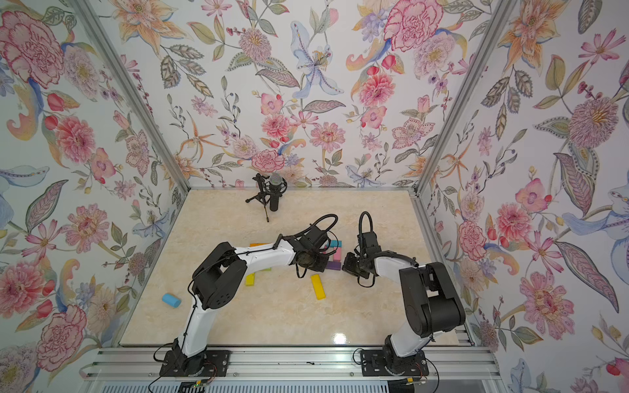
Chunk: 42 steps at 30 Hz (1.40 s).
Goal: Assemble the letter p with building blocks
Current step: Assemble the building block at the center of the board.
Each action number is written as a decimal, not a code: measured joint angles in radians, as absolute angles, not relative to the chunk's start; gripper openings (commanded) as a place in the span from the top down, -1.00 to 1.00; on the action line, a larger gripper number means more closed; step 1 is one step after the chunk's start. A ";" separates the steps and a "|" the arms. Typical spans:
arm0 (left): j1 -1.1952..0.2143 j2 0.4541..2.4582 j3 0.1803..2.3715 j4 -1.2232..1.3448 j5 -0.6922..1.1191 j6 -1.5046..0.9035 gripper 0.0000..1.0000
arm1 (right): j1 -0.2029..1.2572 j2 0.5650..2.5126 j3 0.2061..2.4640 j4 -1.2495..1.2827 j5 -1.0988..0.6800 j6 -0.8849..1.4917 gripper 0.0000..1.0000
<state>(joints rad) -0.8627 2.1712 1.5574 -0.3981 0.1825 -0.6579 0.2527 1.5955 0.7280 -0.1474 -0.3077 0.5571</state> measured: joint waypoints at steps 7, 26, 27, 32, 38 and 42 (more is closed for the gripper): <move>-0.863 2.162 1.537 -0.379 0.184 -0.657 1.00 | 0.261 1.550 0.685 -0.155 -0.311 0.568 1.00; -0.863 2.156 1.525 -0.364 0.202 -0.653 1.00 | 0.292 1.591 0.730 -0.169 -0.311 0.580 1.00; -0.863 2.156 1.525 -0.364 0.202 -0.653 1.00 | 0.292 1.594 0.733 -0.168 -0.311 0.580 1.00; -0.863 2.156 1.525 -0.364 0.202 -0.653 1.00 | 0.292 1.599 0.736 -0.167 -0.312 0.580 1.00; -0.863 2.156 1.525 -0.365 0.202 -0.653 1.00 | 0.292 1.615 0.752 -0.163 -0.316 0.580 1.00; -0.863 2.156 1.525 -0.365 0.202 -0.653 1.00 | 0.292 1.616 0.752 -0.162 -0.318 0.580 1.00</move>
